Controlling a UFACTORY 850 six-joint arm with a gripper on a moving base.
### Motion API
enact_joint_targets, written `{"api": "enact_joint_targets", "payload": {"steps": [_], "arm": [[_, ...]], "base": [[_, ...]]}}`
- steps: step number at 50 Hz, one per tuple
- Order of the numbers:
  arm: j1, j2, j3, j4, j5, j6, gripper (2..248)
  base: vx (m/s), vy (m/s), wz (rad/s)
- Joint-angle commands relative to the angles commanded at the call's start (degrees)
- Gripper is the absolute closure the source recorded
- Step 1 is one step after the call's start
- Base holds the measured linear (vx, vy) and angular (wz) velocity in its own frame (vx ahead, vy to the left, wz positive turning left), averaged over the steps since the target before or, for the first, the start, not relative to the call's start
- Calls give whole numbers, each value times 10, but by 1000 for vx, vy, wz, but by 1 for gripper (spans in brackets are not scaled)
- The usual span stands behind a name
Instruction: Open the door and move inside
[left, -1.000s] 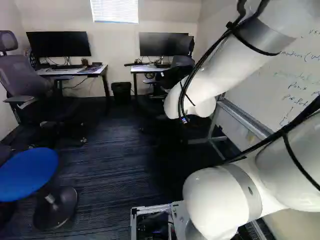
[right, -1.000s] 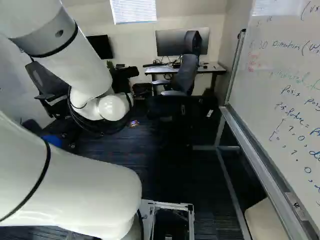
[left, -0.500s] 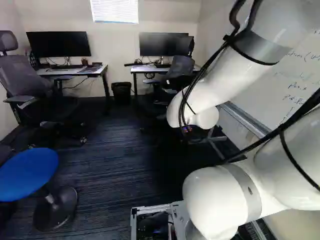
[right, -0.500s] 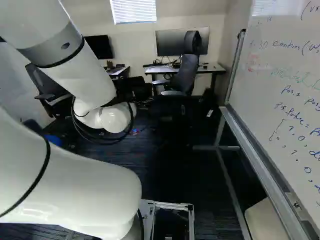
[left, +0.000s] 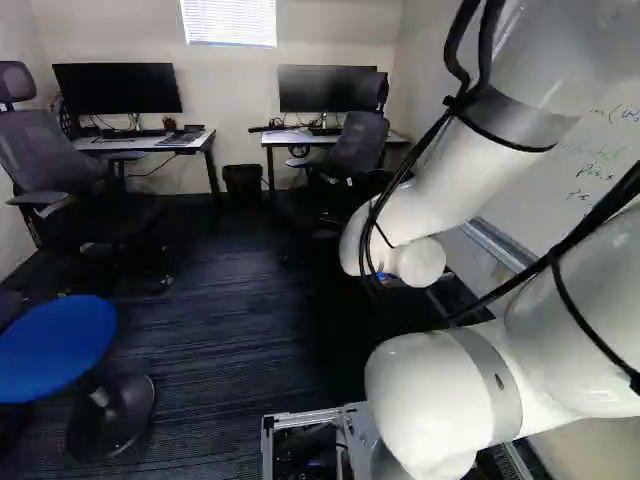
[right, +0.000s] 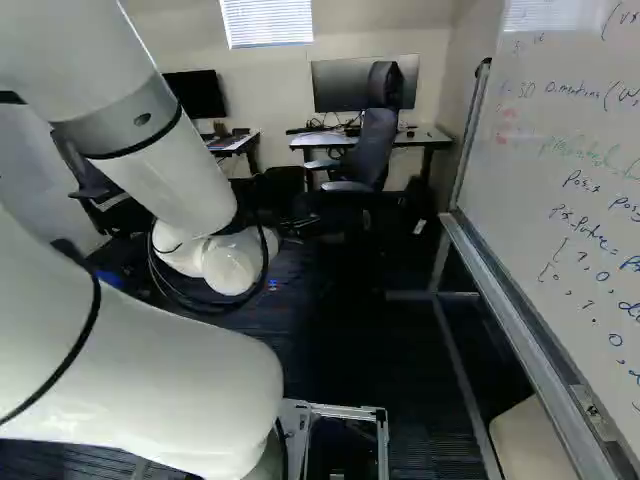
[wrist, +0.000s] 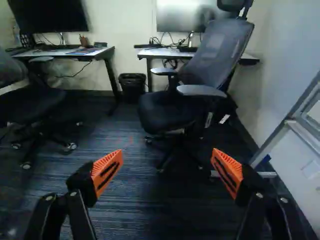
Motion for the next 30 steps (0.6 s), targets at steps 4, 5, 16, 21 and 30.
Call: {"api": "enact_joint_targets", "payload": {"steps": [4, 5, 16, 21, 30], "arm": [[-2, -1, 5, 4, 5, 0, 3], [-2, -1, 6, 5, 6, 0, 3], [-6, -2, 13, 12, 15, 0, 3], [-6, -3, 14, 13, 17, 0, 3], [-6, -3, 15, 13, 17, 0, 3]], "base": [[0, 0, 0], [0, 0, 0], [0, 0, 0], [0, 0, 0], [0, 0, 0]]}}
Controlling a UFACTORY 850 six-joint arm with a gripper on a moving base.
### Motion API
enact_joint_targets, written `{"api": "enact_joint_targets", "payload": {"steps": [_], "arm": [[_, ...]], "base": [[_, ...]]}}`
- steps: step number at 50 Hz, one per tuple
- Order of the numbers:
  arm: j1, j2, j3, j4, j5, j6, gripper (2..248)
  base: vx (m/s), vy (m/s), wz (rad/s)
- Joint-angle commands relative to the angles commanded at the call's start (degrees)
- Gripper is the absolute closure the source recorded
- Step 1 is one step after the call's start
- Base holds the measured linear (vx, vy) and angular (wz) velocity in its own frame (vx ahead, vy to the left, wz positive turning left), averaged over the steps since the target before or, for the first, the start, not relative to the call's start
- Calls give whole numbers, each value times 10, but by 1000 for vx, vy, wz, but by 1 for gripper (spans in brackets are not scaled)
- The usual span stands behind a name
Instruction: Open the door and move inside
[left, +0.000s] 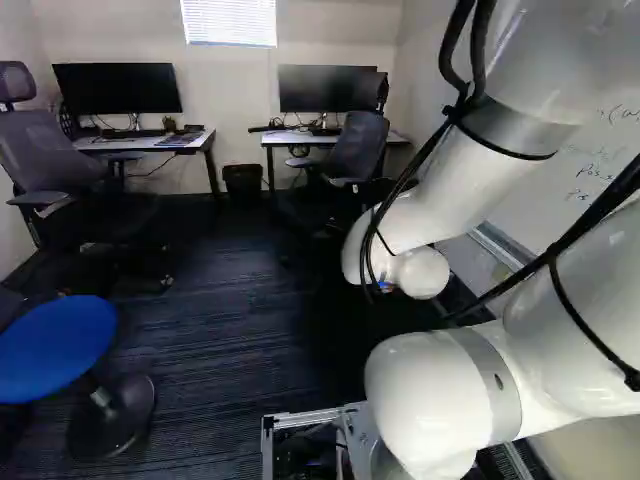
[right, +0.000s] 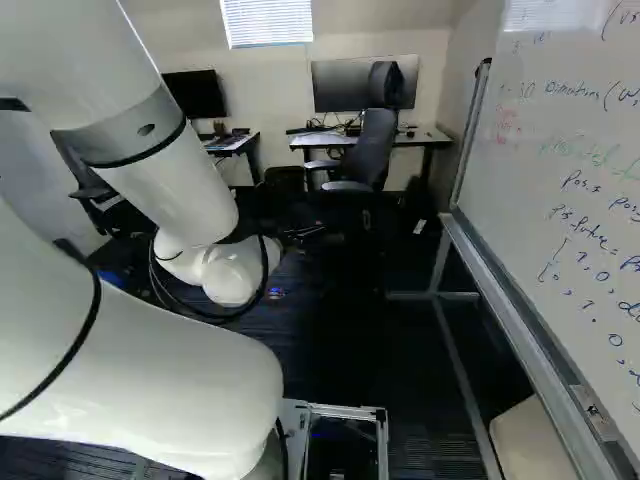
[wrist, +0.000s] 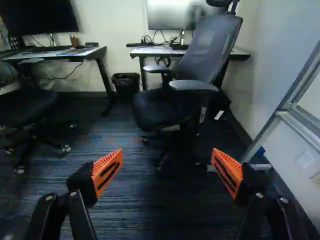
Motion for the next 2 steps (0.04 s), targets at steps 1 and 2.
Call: {"api": "enact_joint_targets", "payload": {"steps": [1, 2], "arm": [[0, 0, 0, 0, 0, 0, 3], [0, 0, 0, 0, 0, 0, 3]], "base": [[0, 0, 0], [0, 0, 0]]}}
